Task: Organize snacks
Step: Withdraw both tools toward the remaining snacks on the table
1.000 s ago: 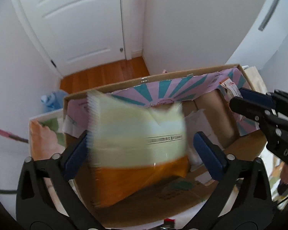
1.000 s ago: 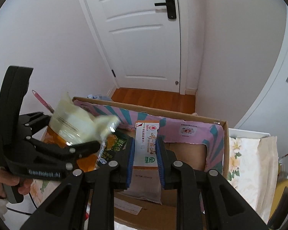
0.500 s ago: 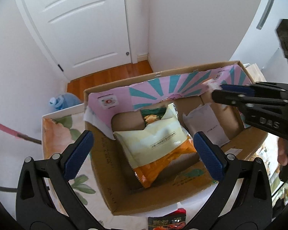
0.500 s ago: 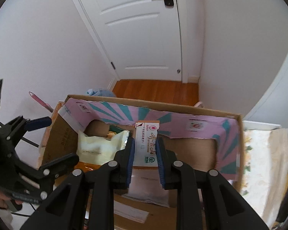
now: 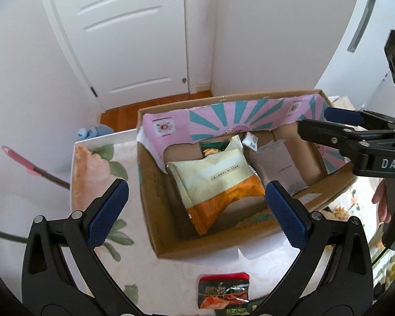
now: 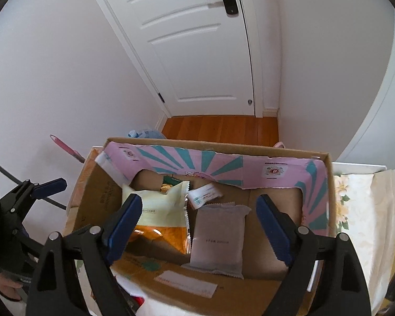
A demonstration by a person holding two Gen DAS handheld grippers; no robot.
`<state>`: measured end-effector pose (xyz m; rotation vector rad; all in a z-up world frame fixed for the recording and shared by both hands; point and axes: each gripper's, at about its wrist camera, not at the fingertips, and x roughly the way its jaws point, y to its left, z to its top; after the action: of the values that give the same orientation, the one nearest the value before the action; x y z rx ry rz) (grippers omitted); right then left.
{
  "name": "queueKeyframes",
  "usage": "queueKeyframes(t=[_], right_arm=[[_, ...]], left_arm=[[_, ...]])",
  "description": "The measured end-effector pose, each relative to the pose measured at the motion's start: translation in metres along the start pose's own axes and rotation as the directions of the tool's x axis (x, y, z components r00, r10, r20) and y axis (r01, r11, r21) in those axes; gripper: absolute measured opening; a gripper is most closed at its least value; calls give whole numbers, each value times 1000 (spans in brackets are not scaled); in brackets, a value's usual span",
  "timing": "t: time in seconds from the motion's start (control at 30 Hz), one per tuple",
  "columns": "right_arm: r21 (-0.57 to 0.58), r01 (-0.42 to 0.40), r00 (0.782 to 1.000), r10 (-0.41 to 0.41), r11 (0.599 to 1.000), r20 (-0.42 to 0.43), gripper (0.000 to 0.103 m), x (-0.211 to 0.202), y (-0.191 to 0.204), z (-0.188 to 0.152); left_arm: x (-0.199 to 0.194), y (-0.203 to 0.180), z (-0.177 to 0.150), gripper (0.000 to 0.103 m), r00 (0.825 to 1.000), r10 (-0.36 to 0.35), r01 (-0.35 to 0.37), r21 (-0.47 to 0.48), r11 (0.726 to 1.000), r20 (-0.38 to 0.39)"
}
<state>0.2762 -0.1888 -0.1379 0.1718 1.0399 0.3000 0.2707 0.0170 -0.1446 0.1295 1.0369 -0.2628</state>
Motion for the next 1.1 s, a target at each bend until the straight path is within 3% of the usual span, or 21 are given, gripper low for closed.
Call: queueKeyframes(t=[0.33,0.63,0.83,1.1], right_arm=[[-69,-21,997,27,997,78,86,-59,9,-22],[-155,-2,993,20,988,119,86,-110,13,-64],[-230,-29,990,59,973,127,86,-128,25,-93],[-313,-91,989,122,945,80,86,-118,48,-120]], left_arm=[[-60,-4,-30,103,996,49,-43,-77,996,80],[-110,-9,-79,103,987,103,-81,-175,981,124],[-131,-1,-124,103,984,148,-117,-268,956,101],[-135,21,-177,103,983,179,-157,-359,920,30]])
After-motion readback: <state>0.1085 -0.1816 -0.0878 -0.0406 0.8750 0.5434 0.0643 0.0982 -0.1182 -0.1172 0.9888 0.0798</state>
